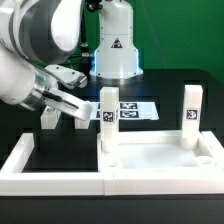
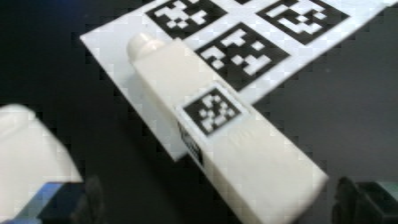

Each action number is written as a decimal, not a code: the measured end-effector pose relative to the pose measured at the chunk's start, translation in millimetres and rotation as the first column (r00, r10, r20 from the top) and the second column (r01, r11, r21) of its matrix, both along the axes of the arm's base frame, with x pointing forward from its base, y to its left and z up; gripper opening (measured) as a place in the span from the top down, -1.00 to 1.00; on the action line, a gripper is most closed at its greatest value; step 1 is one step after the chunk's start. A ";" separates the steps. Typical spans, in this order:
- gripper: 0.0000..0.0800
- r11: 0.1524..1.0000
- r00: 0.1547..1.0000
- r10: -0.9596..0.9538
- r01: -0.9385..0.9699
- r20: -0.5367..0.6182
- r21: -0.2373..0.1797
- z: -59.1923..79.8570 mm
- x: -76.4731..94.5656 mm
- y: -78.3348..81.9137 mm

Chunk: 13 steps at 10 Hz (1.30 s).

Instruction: Assemble desk

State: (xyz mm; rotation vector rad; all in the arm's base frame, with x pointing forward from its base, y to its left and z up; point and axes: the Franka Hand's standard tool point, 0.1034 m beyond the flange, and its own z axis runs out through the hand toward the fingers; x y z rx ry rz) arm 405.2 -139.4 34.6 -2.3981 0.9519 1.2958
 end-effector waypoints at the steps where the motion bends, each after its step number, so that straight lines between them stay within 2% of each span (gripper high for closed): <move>1: -0.62 1.000 1.000 -0.004 0.004 -0.018 -0.002 -4.7 -4.7 2.5; 5: -0.62 1.000 0.999 0.027 -0.027 -0.026 -0.001 -6.5 -2.6 18.8; 10: -0.62 1.000 1.000 0.022 -0.022 -0.014 -0.007 -3.9 2.2 13.8; 13: -0.62 1.000 1.000 0.010 -0.010 -0.015 -0.001 -4.7 1.7 20.9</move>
Offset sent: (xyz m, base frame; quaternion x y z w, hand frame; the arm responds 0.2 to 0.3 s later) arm 0.0077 0.0198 0.0040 -0.0167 0.0109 0.0172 0.9997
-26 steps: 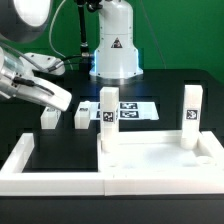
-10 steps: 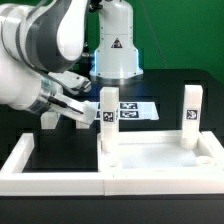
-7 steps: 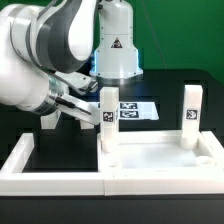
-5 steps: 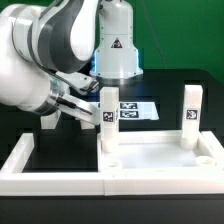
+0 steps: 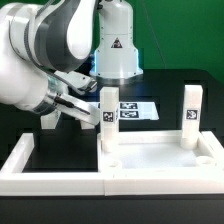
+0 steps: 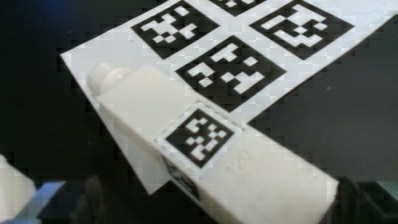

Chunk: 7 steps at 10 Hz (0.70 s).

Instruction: Assemble desk

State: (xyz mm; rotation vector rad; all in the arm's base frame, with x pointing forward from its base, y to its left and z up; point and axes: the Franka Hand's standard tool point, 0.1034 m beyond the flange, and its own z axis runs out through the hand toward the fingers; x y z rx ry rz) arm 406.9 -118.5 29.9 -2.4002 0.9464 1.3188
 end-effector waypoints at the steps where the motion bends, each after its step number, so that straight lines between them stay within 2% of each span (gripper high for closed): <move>1: -0.62 1.000 1.000 0.000 0.000 0.002 0.000 2.1 0.8 2.9; 7: -0.62 1.000 1.000 0.018 -0.018 0.018 -0.005 -5.5 2.4 14.8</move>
Offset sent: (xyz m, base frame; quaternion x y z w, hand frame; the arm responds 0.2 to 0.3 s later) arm 0.0020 0.0169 -0.0039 0.0202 0.0129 0.0135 0.9996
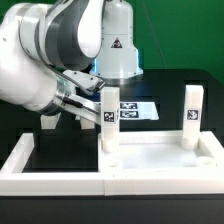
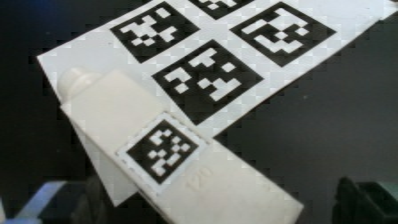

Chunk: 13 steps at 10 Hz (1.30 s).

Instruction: Assemble desk

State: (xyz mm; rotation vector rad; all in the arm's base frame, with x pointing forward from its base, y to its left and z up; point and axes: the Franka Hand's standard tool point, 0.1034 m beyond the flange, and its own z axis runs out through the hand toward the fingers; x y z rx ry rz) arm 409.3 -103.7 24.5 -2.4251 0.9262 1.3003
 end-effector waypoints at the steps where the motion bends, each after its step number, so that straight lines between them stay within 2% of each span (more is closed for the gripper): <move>1: -0.62 1.000 1.000 0.003 -0.003 -0.001 0.001 -1.0 -0.6 1.5; 5: -0.62 1.000 1.000 0.009 -0.009 0.003 -0.010 -12.6 -3.5 2.6; 9: -0.56 1.000 1.000 0.008 -0.008 0.005 -0.011 -13.7 -3.7 1.7; 11: 0.28 1.000 1.000 0.008 -0.008 0.004 -0.011 -13.7 -3.7 1.7; 13: 0.28 1.000 1.000 0.008 -0.008 0.004 -0.011 -13.8 -3.8 1.7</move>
Offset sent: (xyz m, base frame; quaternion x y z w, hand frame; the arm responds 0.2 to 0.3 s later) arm -0.0020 0.0112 -0.0138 0.0004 0.0148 0.0103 0.9998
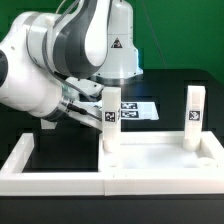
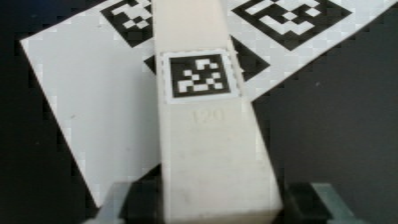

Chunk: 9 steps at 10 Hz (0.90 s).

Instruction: Assemble desk

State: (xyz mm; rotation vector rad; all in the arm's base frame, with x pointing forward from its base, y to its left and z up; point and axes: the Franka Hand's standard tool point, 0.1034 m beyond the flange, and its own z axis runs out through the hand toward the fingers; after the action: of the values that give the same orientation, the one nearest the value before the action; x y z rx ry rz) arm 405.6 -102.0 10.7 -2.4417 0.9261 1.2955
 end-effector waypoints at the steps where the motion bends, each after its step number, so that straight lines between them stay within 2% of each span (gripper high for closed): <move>1: 0.28 1.000 1.000 0.000 0.000 0.000 0.000 0.0 0.0 0.0; 9: 0.28 1.000 1.000 0.000 0.000 -0.002 0.006 1.8 -0.1 -0.6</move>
Offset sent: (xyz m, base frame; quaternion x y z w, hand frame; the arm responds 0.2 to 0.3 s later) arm 0.0000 0.0000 0.0000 0.0000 0.0000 0.0000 1.0000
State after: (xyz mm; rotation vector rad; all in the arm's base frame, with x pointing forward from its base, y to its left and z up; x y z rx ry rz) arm 405.4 -102.6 12.6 -2.4363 0.9212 1.2995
